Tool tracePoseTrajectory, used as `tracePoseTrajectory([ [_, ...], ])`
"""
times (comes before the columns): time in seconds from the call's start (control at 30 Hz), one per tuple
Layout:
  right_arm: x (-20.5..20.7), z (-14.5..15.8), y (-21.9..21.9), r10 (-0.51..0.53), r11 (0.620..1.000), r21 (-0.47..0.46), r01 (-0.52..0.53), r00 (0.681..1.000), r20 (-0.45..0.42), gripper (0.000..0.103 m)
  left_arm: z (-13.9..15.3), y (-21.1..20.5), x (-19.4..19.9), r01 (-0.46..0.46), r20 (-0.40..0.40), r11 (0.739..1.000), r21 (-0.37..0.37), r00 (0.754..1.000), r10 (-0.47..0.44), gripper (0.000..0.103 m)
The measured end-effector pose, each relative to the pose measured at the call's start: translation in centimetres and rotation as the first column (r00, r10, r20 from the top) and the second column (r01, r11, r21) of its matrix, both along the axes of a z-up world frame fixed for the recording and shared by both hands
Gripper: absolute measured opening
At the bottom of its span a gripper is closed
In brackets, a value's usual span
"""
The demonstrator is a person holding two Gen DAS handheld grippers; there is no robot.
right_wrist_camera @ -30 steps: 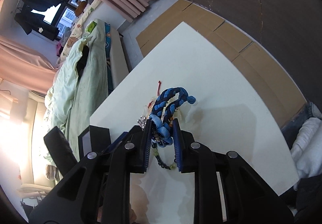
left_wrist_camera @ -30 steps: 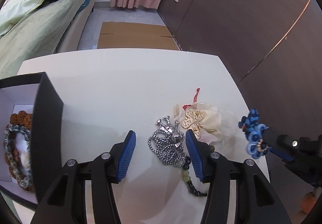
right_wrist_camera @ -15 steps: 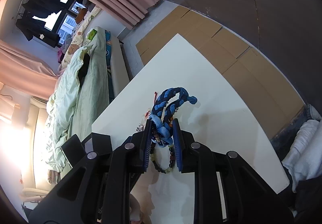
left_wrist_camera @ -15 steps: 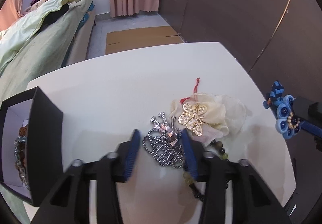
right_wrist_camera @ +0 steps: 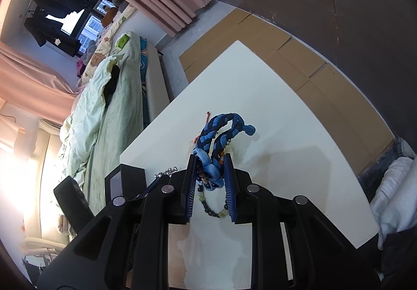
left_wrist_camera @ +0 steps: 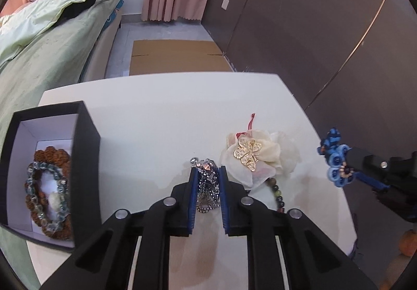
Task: Organize jewelry
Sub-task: 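Carry the silver chain into the black box and open the left gripper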
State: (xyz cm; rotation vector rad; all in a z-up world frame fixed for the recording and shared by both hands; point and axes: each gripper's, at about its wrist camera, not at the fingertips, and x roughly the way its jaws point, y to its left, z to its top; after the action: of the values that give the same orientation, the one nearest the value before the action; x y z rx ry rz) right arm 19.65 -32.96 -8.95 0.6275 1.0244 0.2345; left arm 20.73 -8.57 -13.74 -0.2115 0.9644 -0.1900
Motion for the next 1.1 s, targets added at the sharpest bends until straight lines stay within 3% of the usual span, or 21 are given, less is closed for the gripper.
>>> tracePoseTrajectory([
  [0.33,-1.1,1.3,2.0,0.024,1.0,0.009,-0.025,0.996,0.087,0.021,5.4,2.7,-2.4,-0.026,0.115,0.996,-0.084,0.993,0.036,0.013],
  [0.8,-2.0,3.5,4.8,0.065,0.995,0.061,-0.078,0.977,0.202,0.021,15.3,9.3,-5.4,-0.091,0.306,0.98,-0.176,0.941,0.143,0.013],
  [0.93,-2.4,4.3,6.0,0.089,0.99,0.085,-0.113,0.966,0.244,0.021,16.6,11.0,-6.2,-0.117,0.33,0.975,-0.188,0.928,0.174,0.013],
  [1.1,-2.9,5.1,8.1,0.136,0.98,0.1,-0.171,0.949,0.284,0.021,16.1,13.0,-6.2,-0.156,0.308,0.968,-0.196,0.928,0.212,0.013],
])
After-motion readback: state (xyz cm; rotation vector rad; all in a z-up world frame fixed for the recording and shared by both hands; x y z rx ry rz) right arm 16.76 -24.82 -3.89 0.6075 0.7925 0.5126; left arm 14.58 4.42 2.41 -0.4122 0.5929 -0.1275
